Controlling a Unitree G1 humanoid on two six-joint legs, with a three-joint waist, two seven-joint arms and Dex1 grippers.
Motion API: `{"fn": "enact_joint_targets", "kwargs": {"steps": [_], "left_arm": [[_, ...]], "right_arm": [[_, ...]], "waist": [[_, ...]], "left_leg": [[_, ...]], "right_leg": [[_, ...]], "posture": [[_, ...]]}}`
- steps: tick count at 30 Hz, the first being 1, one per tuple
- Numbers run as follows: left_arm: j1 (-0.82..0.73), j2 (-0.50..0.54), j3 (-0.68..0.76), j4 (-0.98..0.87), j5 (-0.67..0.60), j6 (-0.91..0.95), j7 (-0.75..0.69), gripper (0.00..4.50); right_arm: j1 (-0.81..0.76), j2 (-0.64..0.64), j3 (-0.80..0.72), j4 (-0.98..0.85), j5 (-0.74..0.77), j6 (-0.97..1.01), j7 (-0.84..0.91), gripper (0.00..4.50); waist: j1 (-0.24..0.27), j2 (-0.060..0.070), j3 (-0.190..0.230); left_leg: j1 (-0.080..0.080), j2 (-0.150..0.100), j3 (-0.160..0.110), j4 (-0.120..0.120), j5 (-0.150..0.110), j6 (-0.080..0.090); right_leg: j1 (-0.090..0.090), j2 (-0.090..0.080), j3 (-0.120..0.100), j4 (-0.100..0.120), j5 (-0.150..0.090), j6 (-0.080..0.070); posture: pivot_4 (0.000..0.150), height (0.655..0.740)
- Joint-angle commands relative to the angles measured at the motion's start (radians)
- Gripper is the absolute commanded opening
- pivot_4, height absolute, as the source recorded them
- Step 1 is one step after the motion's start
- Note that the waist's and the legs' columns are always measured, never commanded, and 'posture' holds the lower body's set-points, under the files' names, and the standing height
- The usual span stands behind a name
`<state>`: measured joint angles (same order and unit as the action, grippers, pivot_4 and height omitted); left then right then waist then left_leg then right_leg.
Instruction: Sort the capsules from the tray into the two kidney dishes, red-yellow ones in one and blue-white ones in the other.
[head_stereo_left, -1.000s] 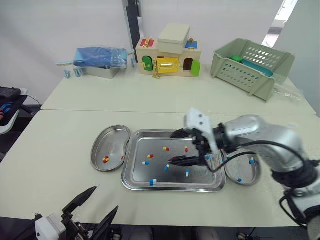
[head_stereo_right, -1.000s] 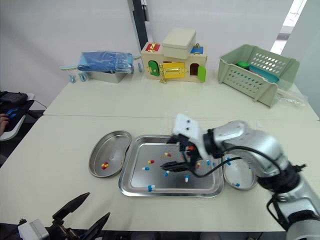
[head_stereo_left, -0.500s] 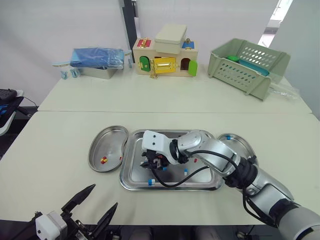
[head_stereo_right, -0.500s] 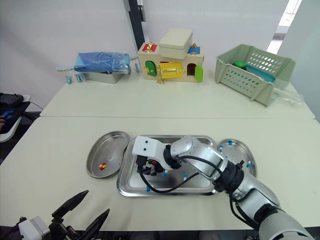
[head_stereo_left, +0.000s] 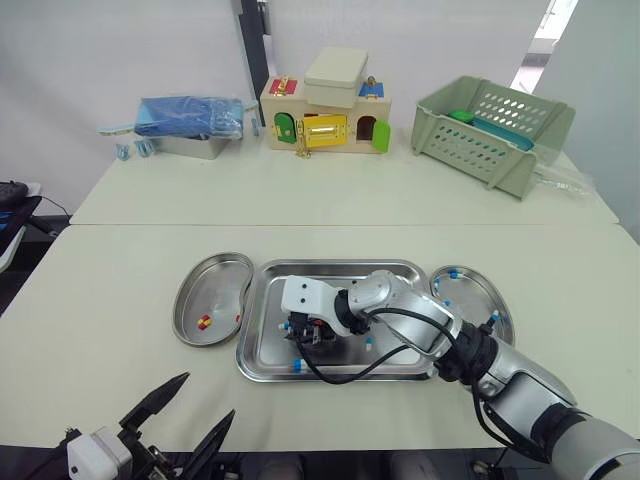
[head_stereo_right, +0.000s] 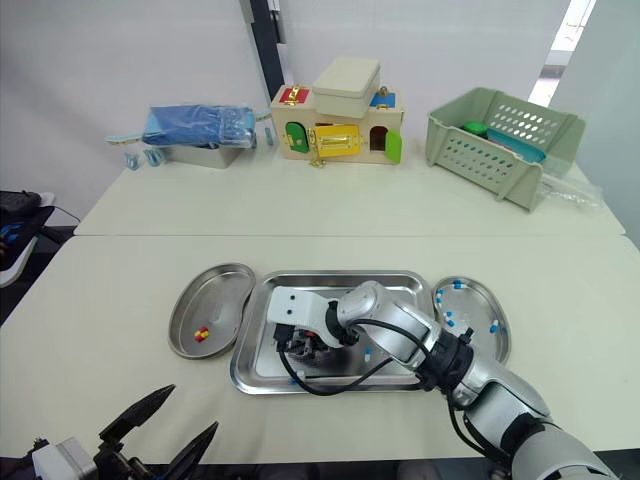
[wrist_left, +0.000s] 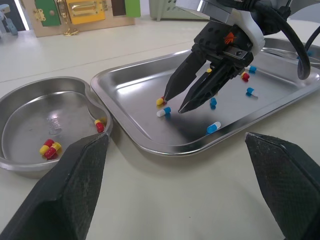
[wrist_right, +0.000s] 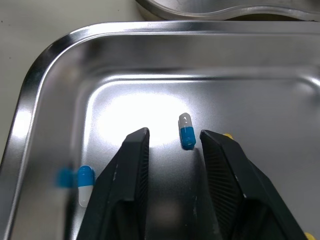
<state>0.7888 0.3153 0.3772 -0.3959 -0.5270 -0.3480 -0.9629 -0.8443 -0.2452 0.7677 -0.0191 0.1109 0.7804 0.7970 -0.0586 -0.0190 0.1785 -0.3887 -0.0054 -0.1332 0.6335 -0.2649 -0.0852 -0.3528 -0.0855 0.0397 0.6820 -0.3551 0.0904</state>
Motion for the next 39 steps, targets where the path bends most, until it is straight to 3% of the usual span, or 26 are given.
{"fn": "enact_joint_targets", "kwargs": {"steps": [1, 24, 32, 39], "left_arm": [[0.017, 0.006, 0.001, -0.008, -0.012, -0.017, -0.002, 4.5], [0.019, -0.006, -0.012, 0.035, 0.0, -0.06, 0.001, 4.5], [0.01, 0.002, -0.004, 0.059, -0.006, -0.071, -0.005, 4.5], [-0.007, 0.026, 0.0, 0.112, -0.013, -0.11, -0.047, 4.5]], "right_arm": [[0.002, 0.028, -0.019, 0.005, -0.017, -0.028, 0.007, 1.33], [0.031, 0.083, -0.007, 0.091, -0.092, -0.086, 0.03, 1.33], [0.042, 0.088, -0.01, 0.098, -0.12, -0.1, 0.046, 0.04], [0.073, 0.065, -0.111, -0.029, -0.038, -0.084, 0.098, 0.01]], "waist": [[0.0, 0.0, 0.0], [-0.001, 0.0, 0.0], [-0.001, 0.0, 0.0], [0.001, 0.0, 0.0]], "left_leg": [[0.0, 0.0, 0.0, 0.0, 0.0, 0.0], [0.0, 0.0, 0.0, 0.0, 0.0, 0.0], [0.002, 0.0, 0.001, -0.001, 0.0, 0.0], [0.003, 0.0, 0.001, -0.002, 0.0, 0.0]], "right_leg": [[0.0, 0.0, 0.0, 0.0, 0.0, 0.0], [0.0, 0.0, 0.0, 0.0, 0.0, 0.0], [0.0, 0.0, 0.001, 0.0, 0.0, 0.0], [0.0, 0.0, 0.001, 0.0, 0.0, 0.0]], "posture": [[0.15, 0.74], [0.15, 0.74], [0.15, 0.74], [0.15, 0.74]]}}
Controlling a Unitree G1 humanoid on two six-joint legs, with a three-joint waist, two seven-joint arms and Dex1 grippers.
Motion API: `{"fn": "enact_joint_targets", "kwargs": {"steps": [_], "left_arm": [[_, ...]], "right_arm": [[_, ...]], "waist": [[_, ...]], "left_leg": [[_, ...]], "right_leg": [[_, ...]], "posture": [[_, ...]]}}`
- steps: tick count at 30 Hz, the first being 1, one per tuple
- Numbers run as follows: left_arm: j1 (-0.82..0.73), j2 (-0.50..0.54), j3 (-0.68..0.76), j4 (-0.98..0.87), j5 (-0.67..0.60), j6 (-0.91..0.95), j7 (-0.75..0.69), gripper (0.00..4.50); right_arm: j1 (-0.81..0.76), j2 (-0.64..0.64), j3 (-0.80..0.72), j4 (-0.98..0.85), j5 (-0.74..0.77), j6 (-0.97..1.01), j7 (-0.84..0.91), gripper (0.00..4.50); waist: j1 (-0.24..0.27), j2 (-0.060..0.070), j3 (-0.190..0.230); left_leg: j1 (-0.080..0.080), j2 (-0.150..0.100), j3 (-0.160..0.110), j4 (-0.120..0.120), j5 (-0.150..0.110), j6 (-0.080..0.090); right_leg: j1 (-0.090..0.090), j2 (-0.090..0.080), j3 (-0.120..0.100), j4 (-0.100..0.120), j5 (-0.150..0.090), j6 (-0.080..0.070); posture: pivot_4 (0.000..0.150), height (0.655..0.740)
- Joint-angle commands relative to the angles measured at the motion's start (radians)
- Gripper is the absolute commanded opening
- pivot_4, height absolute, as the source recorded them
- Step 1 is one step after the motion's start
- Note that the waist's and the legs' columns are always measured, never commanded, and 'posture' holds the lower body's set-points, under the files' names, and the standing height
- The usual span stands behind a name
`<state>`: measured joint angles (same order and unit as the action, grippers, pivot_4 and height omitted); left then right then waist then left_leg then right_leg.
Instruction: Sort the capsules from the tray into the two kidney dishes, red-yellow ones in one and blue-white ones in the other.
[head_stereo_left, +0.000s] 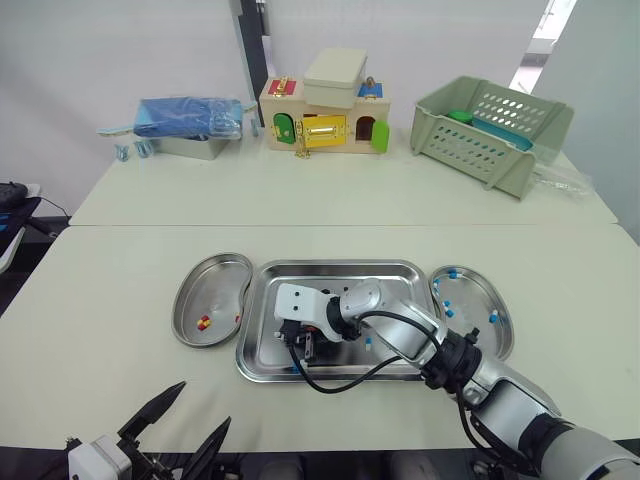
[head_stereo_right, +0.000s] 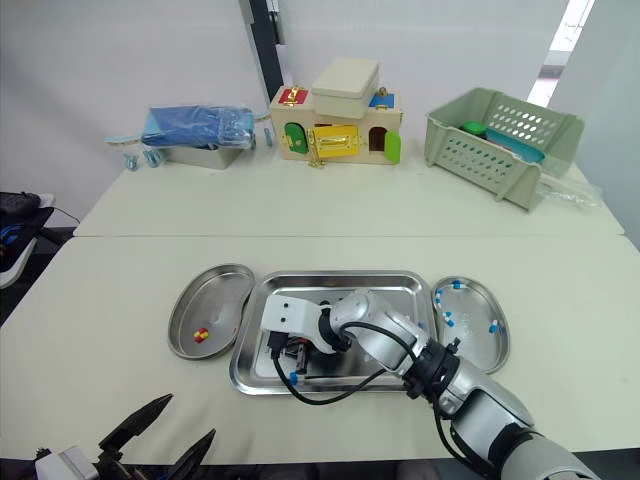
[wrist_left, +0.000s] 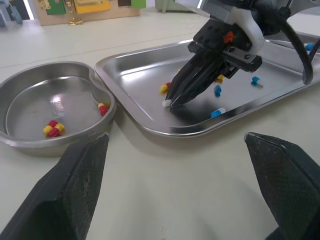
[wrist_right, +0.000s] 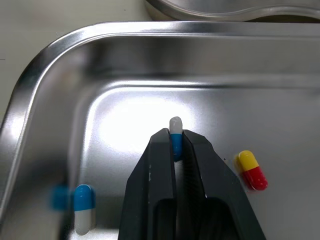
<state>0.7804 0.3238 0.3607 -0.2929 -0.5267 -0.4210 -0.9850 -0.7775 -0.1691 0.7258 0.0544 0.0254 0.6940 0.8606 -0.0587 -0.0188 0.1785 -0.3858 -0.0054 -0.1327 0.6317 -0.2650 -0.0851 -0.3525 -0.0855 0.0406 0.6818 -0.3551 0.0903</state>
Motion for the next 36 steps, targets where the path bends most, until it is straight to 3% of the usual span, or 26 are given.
{"fn": "enact_joint_targets", "kwargs": {"steps": [1, 7, 10, 17, 24, 30, 32, 36], "left_arm": [[0.0, 0.024, 0.016, 0.014, -0.015, -0.043, -0.036, 4.5], [-0.009, 0.078, -0.014, 0.029, -0.009, -0.099, -0.13, 4.5], [-0.04, 0.129, -0.041, 0.037, -0.016, -0.093, -0.19, 4.5], [-0.119, 0.22, -0.11, 0.07, -0.031, -0.078, -0.317, 4.5], [-0.193, 0.259, -0.132, 0.097, -0.057, -0.06, -0.371, 4.5], [-0.214, 0.256, -0.129, 0.118, -0.06, -0.067, -0.376, 4.5], [-0.215, 0.253, -0.125, 0.119, -0.058, -0.068, -0.371, 4.5], [-0.204, 0.25, -0.111, 0.114, -0.058, -0.068, -0.354, 4.5]], "right_arm": [[0.017, -0.032, -0.099, -0.145, 0.071, 0.004, 0.052, 0.01], [0.093, -0.177, -0.274, -0.355, 0.182, 0.019, 0.103, 0.01], [0.218, -0.374, -0.427, -0.487, 0.231, 0.007, 0.16, 0.01], [0.501, -0.671, -0.763, -0.596, 0.315, -0.007, 0.246, 0.01], [0.731, -0.776, -1.02, -0.558, 0.334, -0.03, 0.264, 0.01], [0.799, -0.785, -1.046, -0.5, 0.316, -0.084, 0.227, 0.01], [0.796, -0.787, -1.031, -0.475, 0.313, -0.1, 0.225, 0.71], [0.799, -0.795, -1.02, -0.45, 0.321, -0.116, 0.234, 1.49]], "waist": [[0.001, 0.0, 0.0], [0.007, 0.0, 0.0], [0.017, 0.0, 0.0], [0.02, 0.0, 0.0], [0.025, 0.0, 0.0], [0.023, 0.0, 0.0], [0.024, 0.0, 0.0], [0.026, 0.0, 0.0]], "left_leg": [[0.0, 0.0, 0.0, 0.0, 0.0, 0.0], [-0.001, 0.0, 0.0, 0.0, 0.0, 0.0], [0.0, 0.0, 0.0, 0.0, 0.0, 0.0], [-0.001, 0.0, 0.001, 0.0, 0.0, 0.0], [0.004, 0.001, 0.002, 0.0, 0.0, 0.0], [0.006, 0.001, 0.003, 0.0, 0.0, 0.0], [0.006, 0.001, 0.003, 0.0, 0.0, 0.0], [0.005, 0.001, 0.003, 0.0, 0.0, 0.0]], "right_leg": [[0.0, 0.0, 0.0, 0.0, 0.0, 0.0], [0.001, 0.0, 0.0, -0.001, 0.0, 0.0], [0.002, 0.0, -0.001, -0.001, 0.0, 0.0], [0.003, 0.0, -0.001, -0.002, 0.0, 0.0], [0.009, 0.0, -0.001, -0.002, 0.0, 0.0], [0.01, 0.0, 0.0, -0.002, 0.0, 0.0], [0.01, 0.0, 0.0, -0.003, 0.0, 0.0], [0.011, 0.0, 0.0, -0.003, 0.0, 0.0]], "posture": [[0.15, 0.74], [0.15, 0.74], [0.15, 0.74], [0.15, 0.74], [0.15, 0.74], [0.15, 0.74], [0.15, 0.74], [0.15, 0.74]]}}
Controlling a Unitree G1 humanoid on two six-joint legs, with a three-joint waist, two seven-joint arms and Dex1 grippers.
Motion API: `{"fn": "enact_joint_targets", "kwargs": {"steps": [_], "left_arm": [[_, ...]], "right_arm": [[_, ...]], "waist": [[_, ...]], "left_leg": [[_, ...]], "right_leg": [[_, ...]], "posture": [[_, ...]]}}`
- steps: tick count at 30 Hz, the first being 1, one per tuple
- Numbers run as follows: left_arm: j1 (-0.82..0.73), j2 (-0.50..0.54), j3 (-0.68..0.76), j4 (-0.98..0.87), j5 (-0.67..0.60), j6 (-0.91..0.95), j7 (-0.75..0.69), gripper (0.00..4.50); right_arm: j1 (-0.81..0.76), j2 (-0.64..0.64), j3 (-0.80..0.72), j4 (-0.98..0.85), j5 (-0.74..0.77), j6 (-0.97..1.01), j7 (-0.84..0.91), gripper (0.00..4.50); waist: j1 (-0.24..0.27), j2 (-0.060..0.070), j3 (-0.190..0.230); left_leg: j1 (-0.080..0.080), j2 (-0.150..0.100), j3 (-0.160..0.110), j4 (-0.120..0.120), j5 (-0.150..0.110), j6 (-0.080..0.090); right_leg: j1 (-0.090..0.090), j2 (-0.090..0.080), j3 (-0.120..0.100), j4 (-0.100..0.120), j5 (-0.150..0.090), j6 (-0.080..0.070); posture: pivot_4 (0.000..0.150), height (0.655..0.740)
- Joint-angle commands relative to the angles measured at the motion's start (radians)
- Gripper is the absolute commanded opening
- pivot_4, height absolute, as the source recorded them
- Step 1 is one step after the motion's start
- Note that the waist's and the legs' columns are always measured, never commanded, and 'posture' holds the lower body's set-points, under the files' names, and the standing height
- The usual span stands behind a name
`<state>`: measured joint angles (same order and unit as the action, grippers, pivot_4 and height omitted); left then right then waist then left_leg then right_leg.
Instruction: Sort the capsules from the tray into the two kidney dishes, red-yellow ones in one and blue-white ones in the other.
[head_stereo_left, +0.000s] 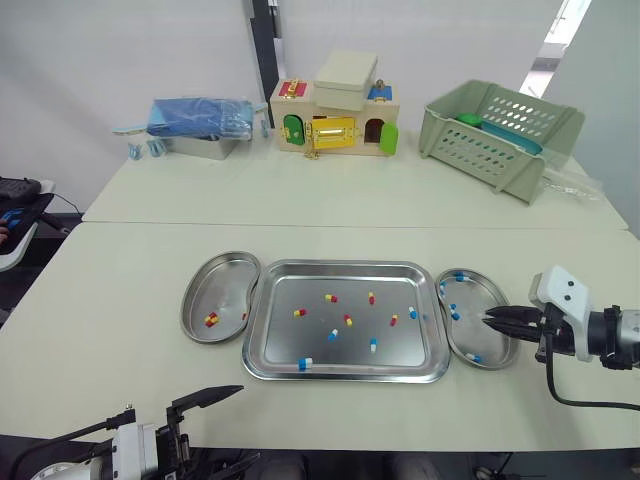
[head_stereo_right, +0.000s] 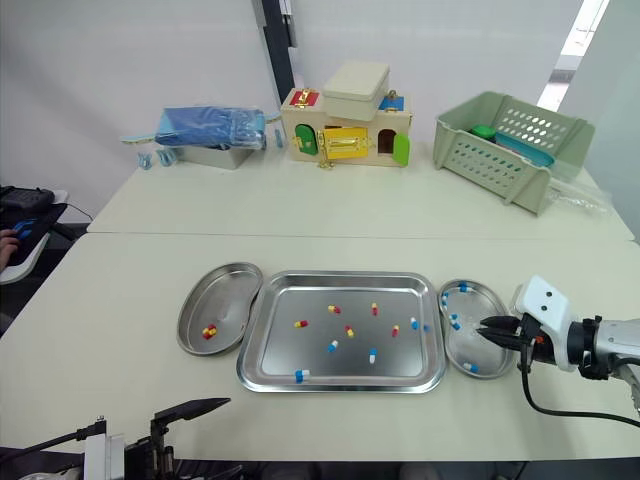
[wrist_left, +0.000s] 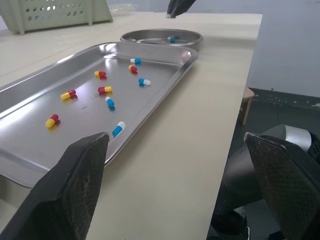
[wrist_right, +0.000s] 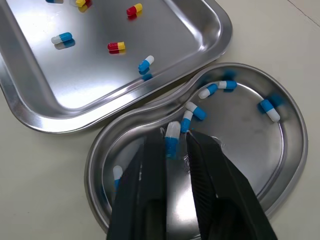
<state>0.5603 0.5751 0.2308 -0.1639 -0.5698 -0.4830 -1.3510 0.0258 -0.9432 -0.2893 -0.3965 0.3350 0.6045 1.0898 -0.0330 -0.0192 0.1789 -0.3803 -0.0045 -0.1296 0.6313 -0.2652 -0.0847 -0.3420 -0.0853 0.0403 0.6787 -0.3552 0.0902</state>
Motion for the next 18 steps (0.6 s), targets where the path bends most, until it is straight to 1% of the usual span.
{"fn": "enact_joint_targets", "kwargs": {"steps": [1, 3, 4, 5, 9, 11, 12, 13, 15, 18], "left_arm": [[0.021, -0.001, 0.022, -0.017, -0.016, -0.005, 0.016, 4.5], [0.03, -0.002, 0.026, -0.024, -0.018, -0.006, 0.024, 4.5], [0.035, -0.005, 0.03, -0.03, -0.02, -0.002, 0.035, 4.5], [0.039, -0.007, 0.032, -0.035, -0.021, 0.001, 0.043, 4.5], [0.06, -0.007, 0.059, -0.067, -0.024, 0.053, 0.116, 4.5], [0.059, 0.008, 0.096, -0.067, -0.017, 0.134, 0.2, 4.5], [0.051, 0.015, 0.118, -0.063, -0.018, 0.165, 0.231, 4.5], [0.038, 0.02, 0.14, -0.055, -0.02, 0.184, 0.254, 4.5], [0.004, 0.044, 0.195, -0.029, -0.031, 0.21, 0.282, 4.5], [-0.04, 0.095, 0.274, 0.029, -0.035, 0.273, 0.314, 4.5]], "right_arm": [[-0.005, -0.023, -0.003, 0.01, 0.01, -0.034, 0.007, 1.74], [-0.004, -0.027, -0.002, 0.022, 0.01, -0.044, 0.012, 2.03], [-0.003, -0.03, -0.003, 0.029, 0.012, -0.05, 0.017, 2.3], [-0.001, -0.031, -0.003, 0.033, 0.015, -0.054, 0.021, 2.47], [0.02, -0.026, -0.052, 0.076, 0.049, -0.096, 0.058, 3.46], [0.042, -0.001, -0.108, 0.089, 0.086, -0.139, 0.081, 3.95], [0.056, 0.011, -0.14, 0.096, 0.112, -0.153, 0.091, 4.3], [0.074, 0.018, -0.168, 0.102, 0.132, -0.163, 0.109, 4.46], [0.134, 0.027, -0.235, 0.123, 0.164, -0.191, 0.161, 4.46], [0.233, 0.038, -0.288, 0.182, 0.151, -0.297, 0.23, 4.46]], "waist": [[0.0, 0.0, 0.0], [0.0, 0.0, 0.0], [0.0, 0.0, 0.0], [0.0, 0.0, 0.0], [0.0, 0.0, 0.0], [0.001, -0.001, 0.0], [0.002, -0.001, 0.0], [0.002, -0.001, 0.0], [0.002, -0.001, 0.0], [0.005, -0.002, 0.001]], "left_leg": [[0.0, 0.0, 0.0, 0.0, 0.0, 0.0], [0.0, 0.0, 0.0, 0.0, 0.0, 0.0], [0.0, 0.0, 0.0, 0.0, 0.0, 0.0], [0.0, 0.0, 0.0, 0.0, 0.0, 0.0], [0.0, 0.0, 0.0, 0.0, 0.0, 0.0], [0.0, 0.0, 0.0, 0.0, 0.0, 0.0], [0.0, 0.0, 0.0, 0.0, 0.0, 0.0], [0.0, 0.0, -0.001, 0.0, 0.0, 0.0], [0.0, 0.0, -0.001, 0.0, 0.0, 0.0], [0.001, 0.0, -0.002, 0.0, 0.0, 0.0]], "right_leg": [[0.0, 0.0, 0.0, 0.0, 0.0, 0.0], [0.0, 0.0, 0.0, 0.0, 0.0, 0.0], [0.0, 0.0, 0.0, 0.0, 0.0, 0.0], [0.0, 0.0, 0.0, 0.0, 0.0, 0.0], [0.0, 0.0, 0.0, 0.0, 0.0, 0.0], [0.001, 0.0, 0.0, 0.0, 0.0, 0.0], [0.001, 0.0, -0.001, 0.0, 0.0, 0.0], [0.001, 0.0, -0.001, 0.0, 0.0, 0.0], [0.001, 0.0, -0.001, 0.0, 0.0, 0.0], [0.003, 0.0, -0.003, -0.001, 0.0, 0.0]], "posture": [[0.15, 0.74], [0.15, 0.74], [0.15, 0.74], [0.15, 0.74], [0.15, 0.74], [0.15, 0.74], [0.15, 0.74], [0.15, 0.74], [0.15, 0.74], [0.15, 0.74]]}}
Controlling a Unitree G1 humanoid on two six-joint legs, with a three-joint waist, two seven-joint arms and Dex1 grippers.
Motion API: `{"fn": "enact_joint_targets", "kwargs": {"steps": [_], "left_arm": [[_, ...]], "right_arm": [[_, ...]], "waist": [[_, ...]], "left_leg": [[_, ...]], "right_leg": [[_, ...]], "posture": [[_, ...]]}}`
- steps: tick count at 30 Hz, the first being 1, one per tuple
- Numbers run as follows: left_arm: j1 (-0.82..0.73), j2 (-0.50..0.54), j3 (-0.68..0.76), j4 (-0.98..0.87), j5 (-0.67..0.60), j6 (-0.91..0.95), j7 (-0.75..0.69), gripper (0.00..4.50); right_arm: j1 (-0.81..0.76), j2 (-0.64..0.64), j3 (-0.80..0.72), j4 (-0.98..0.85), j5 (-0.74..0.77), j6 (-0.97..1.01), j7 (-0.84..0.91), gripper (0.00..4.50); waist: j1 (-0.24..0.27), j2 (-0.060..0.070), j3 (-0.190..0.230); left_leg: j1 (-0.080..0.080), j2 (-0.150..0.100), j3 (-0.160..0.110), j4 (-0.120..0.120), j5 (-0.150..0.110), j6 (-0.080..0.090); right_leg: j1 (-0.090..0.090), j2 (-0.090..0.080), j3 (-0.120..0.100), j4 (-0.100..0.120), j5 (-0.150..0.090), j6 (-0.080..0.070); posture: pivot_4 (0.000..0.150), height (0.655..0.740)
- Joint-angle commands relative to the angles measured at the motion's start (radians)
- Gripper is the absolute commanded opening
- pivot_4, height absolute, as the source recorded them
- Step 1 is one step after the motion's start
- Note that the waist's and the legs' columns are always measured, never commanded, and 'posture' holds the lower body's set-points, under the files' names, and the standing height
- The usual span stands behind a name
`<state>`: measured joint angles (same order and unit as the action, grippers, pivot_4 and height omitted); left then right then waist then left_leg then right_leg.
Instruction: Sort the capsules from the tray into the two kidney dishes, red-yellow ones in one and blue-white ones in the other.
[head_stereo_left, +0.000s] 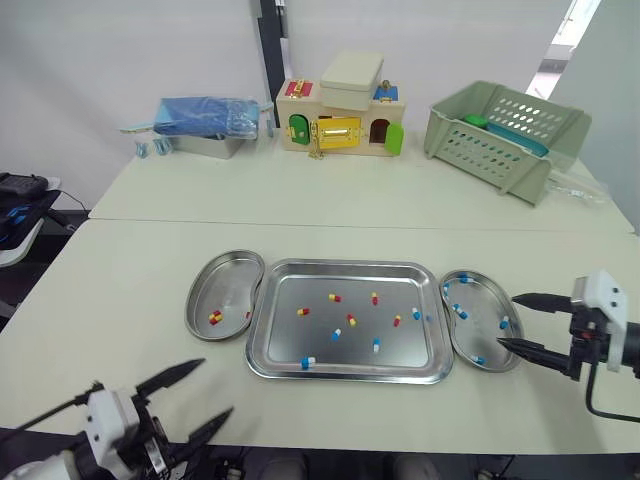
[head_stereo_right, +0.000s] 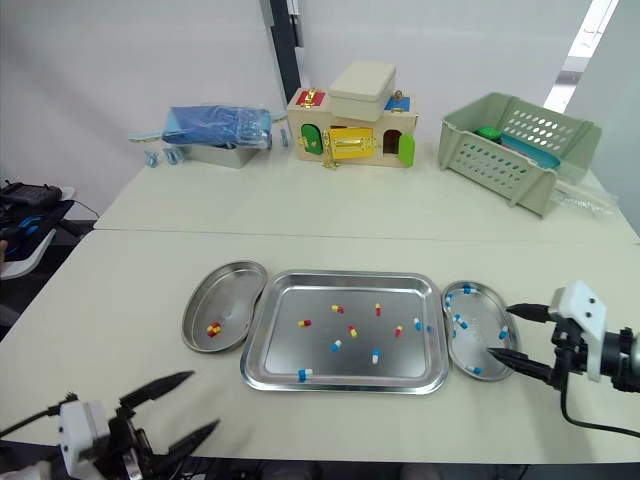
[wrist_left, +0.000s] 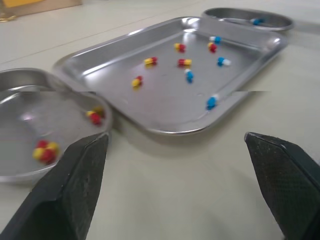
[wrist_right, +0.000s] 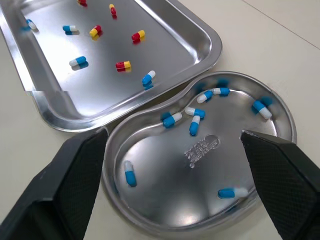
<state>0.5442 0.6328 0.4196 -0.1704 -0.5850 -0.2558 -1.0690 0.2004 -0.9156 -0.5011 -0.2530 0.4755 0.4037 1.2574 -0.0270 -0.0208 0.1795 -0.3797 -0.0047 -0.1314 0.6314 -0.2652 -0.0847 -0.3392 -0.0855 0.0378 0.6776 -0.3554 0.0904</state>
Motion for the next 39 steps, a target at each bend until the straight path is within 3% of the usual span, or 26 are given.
{"fn": "enact_joint_targets", "kwargs": {"steps": [1, 6, 12, 22, 29, 36, 39], "left_arm": [[-0.034, 0.049, 0.107, 0.052, -0.023, 0.06, 0.037, 4.5], [-0.136, 0.175, 0.202, 0.257, 0.018, 0.095, 0.032, 4.5], [-0.261, 0.292, 0.211, 0.448, 0.086, 0.149, 0.042, 4.5], [-0.304, 0.343, 0.158, 0.263, 0.081, 0.24, -0.052, 4.5], [-0.517, 0.449, -0.046, 0.131, 0.079, 0.455, -0.115, 4.5], [-0.753, 0.402, -0.315, 0.06, 0.161, 0.465, -0.185, 4.5], [-0.85, 0.381, -0.431, 0.051, 0.189, 0.567, -0.2, 4.5]], "right_arm": [[0.08, 0.011, -0.085, 0.061, 0.005, -0.125, 0.076, 4.46], [0.136, -0.003, -0.11, 0.187, -0.041, -0.27, 0.131, 4.46], [0.127, 0.006, -0.075, 0.272, -0.06, -0.361, 0.126, 4.46], [0.264, 0.08, -0.072, 0.175, -0.027, -0.403, 0.123, 4.46], [0.375, 0.215, 0.001, -0.025, -0.017, -0.478, 0.071, 4.46], [0.45, 0.287, 0.079, -0.181, -0.033, -0.475, -0.027, 4.46], [0.448, 0.293, 0.113, -0.212, -0.036, -0.46, -0.071, 4.46]], "waist": [[-0.001, 0.0, 0.0], [-0.009, 0.001, 0.0], [-0.016, 0.001, 0.001], [-0.012, 0.001, 0.0], [-0.005, 0.002, 0.001], [-0.012, 0.003, 0.002], [-0.011, 0.003, 0.002]], "left_leg": [[0.0, 0.0, 0.0, 0.0, 0.0, 0.0], [0.003, 0.0, 0.001, -0.001, 0.0, 0.0], [0.006, 0.0, 0.003, -0.002, 0.0, 0.0], [0.005, 0.001, 0.003, -0.002, 0.0, 0.0], [0.005, 0.001, 0.002, -0.002, 0.0, 0.0], [0.005, 0.001, 0.003, -0.002, 0.0, 0.0], [0.005, 0.001, 0.002, -0.002, 0.0, 0.0]], "right_leg": [[0.0, 0.0, 0.0, 0.0, 0.0, 0.0], [0.001, 0.0, 0.001, 0.001, 0.0, 0.0], [0.003, 0.0, 0.003, 0.001, 0.0, 0.0], [0.003, 0.0, 0.003, 0.001, 0.0, 0.0], [0.003, 0.0, 0.002, 0.001, 0.0, 0.0], [0.003, 0.0, 0.003, 0.001, 0.0, 0.0], [0.003, 0.001, 0.003, 0.002, 0.0, 0.0]], "posture": [[0.15, 0.74], [0.15, 0.74], [0.15, 0.74], [0.15, 0.74], [0.15, 0.74], [0.15, 0.74], [0.15, 0.74]]}}
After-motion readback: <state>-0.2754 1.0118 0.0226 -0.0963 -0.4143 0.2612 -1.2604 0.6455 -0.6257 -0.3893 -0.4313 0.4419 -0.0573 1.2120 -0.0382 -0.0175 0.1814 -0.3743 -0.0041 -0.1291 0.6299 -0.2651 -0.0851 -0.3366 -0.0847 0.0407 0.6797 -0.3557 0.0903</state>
